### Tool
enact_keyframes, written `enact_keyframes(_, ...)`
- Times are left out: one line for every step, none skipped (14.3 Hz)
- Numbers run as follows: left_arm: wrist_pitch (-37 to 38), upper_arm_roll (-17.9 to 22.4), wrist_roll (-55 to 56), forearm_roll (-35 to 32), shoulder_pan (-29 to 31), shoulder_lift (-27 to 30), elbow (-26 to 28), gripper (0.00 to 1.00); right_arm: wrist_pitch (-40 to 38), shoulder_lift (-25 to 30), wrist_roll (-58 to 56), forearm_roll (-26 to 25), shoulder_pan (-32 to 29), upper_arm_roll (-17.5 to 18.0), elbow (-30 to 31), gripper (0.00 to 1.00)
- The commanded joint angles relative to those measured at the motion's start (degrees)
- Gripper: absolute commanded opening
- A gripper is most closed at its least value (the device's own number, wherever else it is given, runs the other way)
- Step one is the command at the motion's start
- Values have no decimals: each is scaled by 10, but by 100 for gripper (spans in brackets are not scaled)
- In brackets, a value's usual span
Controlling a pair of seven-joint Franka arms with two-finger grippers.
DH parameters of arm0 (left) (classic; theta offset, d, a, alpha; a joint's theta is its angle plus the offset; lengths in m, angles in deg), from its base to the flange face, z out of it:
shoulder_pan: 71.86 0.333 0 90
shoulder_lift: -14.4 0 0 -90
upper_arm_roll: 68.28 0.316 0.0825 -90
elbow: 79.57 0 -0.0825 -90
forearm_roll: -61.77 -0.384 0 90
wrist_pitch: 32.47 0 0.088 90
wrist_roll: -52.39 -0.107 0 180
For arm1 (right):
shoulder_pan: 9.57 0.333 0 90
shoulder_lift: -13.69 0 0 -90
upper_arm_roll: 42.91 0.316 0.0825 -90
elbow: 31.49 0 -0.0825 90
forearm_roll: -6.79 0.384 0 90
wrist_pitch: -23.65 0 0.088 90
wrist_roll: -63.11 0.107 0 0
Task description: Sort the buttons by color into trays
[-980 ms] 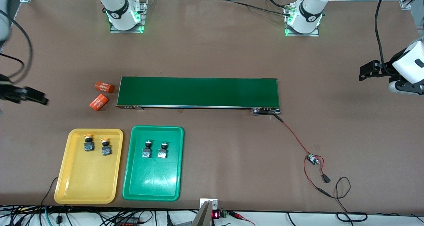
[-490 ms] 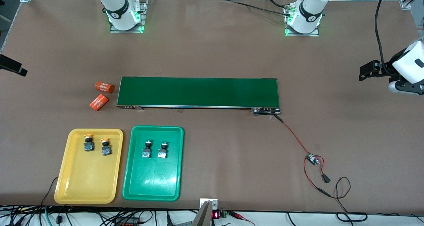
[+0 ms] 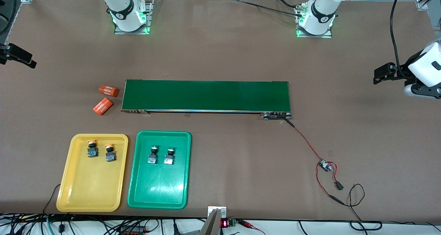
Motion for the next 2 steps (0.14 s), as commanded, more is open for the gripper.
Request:
enact_keyframes(11,0,-6,-8,0,-5,-16,100,-1,16,6,-10,1,2,15,100)
enact_keyframes(11,1,-6,-8,0,-5,-17,100,-2,16,2,-9,1,2,15,100)
